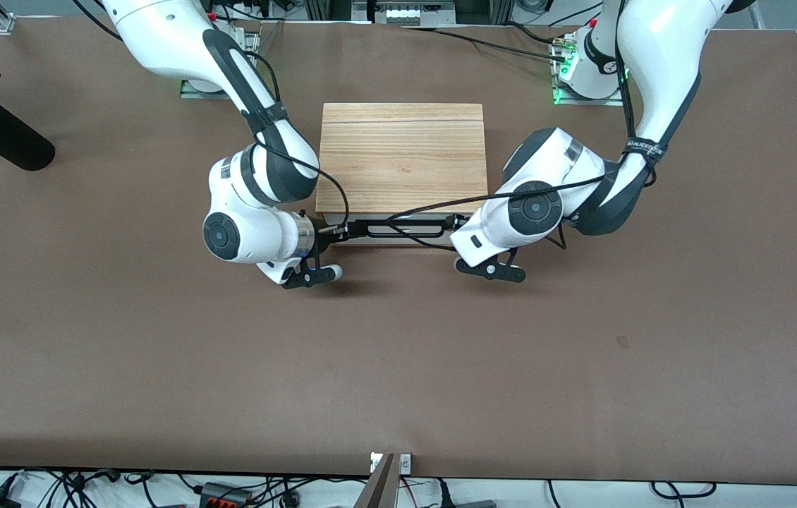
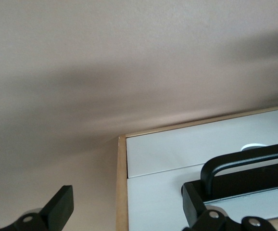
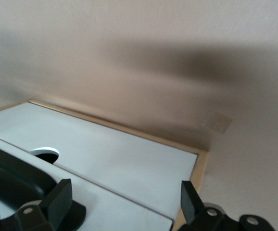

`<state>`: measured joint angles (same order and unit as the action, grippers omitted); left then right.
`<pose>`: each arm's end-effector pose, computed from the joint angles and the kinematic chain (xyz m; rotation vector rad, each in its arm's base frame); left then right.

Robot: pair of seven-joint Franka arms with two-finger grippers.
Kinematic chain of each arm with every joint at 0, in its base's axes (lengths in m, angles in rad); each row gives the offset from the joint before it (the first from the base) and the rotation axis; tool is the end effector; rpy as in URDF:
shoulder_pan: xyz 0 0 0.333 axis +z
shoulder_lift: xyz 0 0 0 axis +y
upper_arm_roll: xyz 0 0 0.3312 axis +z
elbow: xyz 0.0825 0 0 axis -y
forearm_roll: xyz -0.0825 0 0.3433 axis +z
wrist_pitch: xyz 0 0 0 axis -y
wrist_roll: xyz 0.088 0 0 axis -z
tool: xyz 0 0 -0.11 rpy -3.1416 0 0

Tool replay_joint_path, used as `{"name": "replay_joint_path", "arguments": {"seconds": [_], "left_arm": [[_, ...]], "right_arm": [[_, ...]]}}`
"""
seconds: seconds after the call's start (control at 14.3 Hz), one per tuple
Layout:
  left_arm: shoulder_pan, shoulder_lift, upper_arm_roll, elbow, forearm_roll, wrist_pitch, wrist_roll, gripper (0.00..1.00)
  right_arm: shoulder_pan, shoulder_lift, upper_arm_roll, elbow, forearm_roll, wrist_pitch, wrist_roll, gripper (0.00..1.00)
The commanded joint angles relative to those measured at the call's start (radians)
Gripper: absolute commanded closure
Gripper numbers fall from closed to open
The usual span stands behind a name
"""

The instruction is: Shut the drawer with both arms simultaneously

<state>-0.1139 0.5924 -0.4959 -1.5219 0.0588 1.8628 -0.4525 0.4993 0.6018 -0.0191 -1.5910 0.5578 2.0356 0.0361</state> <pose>0.5629 -0.3194 0.3616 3.0098 -0.1985 -0.4066 0.5677 0.3331 0.3109 -2.6991 -0.2057 0.3665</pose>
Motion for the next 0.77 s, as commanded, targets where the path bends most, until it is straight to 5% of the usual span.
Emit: {"name": "replay_joint_path", "arguments": {"seconds": [0.0,0.7], "left_arm": [[0.008,-0.022,-0.007,-0.004,0.026,0.001,-0.008,0.00],[0.040,-0.103,0.063,0.042,0.023,-0.010,-0.005,0.00]], "right_arm": [[0.011,-0.054,-0.042,0.022,-0.090,-0.028,0.002,0.00],[0.011,-0.211,-0.156,0.022,-0.468,-0.181,0.002,0.00]]}}
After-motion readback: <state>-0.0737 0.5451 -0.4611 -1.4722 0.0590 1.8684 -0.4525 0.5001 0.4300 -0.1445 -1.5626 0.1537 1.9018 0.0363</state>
